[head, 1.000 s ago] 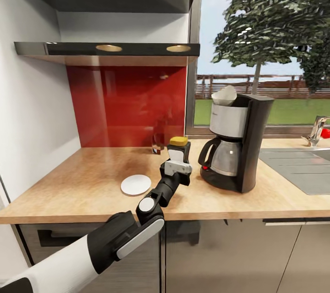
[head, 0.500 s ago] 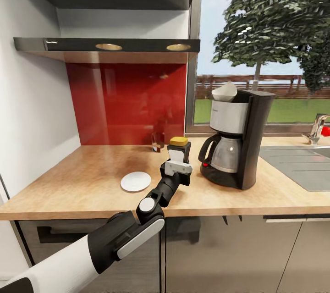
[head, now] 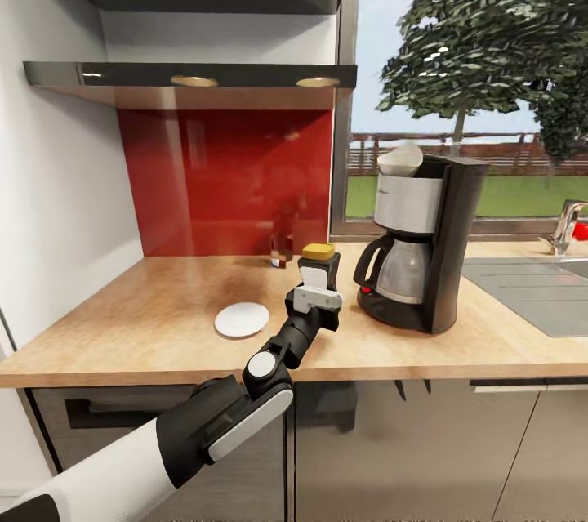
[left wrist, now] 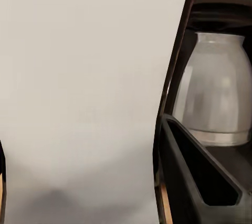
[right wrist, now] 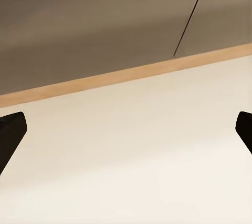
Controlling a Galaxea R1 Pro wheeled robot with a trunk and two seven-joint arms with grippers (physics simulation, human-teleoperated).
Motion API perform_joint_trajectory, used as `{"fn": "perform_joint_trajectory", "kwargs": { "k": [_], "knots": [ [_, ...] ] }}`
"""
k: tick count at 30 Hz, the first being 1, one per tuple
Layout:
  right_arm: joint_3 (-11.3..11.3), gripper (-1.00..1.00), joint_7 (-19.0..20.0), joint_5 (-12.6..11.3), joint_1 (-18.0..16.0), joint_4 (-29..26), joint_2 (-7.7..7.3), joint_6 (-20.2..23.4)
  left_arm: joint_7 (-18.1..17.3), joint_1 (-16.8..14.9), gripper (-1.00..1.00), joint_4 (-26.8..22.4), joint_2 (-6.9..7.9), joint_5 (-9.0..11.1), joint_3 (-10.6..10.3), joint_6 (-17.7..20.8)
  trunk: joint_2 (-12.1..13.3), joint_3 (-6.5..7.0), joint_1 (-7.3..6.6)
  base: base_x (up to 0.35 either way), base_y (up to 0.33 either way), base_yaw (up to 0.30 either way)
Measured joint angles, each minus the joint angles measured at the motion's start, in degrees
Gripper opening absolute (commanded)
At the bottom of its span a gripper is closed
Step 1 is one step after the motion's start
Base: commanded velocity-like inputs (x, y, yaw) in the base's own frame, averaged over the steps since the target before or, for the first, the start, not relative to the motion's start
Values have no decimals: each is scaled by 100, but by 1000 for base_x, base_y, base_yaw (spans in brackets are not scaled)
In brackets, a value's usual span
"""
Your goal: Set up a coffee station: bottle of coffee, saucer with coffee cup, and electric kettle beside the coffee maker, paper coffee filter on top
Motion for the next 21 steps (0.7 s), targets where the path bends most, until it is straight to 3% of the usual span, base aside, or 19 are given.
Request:
{"fn": "perform_joint_trajectory", "kwargs": {
  "k": [16, 21],
  "knots": [
    [0, 100, 0, 5, 1, 1, 0, 0, 0, 0, -100, 0, 0, 1, 1, 0, -401, -180, 220, 0, 0, 0],
    [0, 100, 2, 4, -1, 1, 0, 0, 0, -1, -100, -3, 0, -7, 1, 0, -403, -180, 220, 0, 0, 0]
  ]
}}
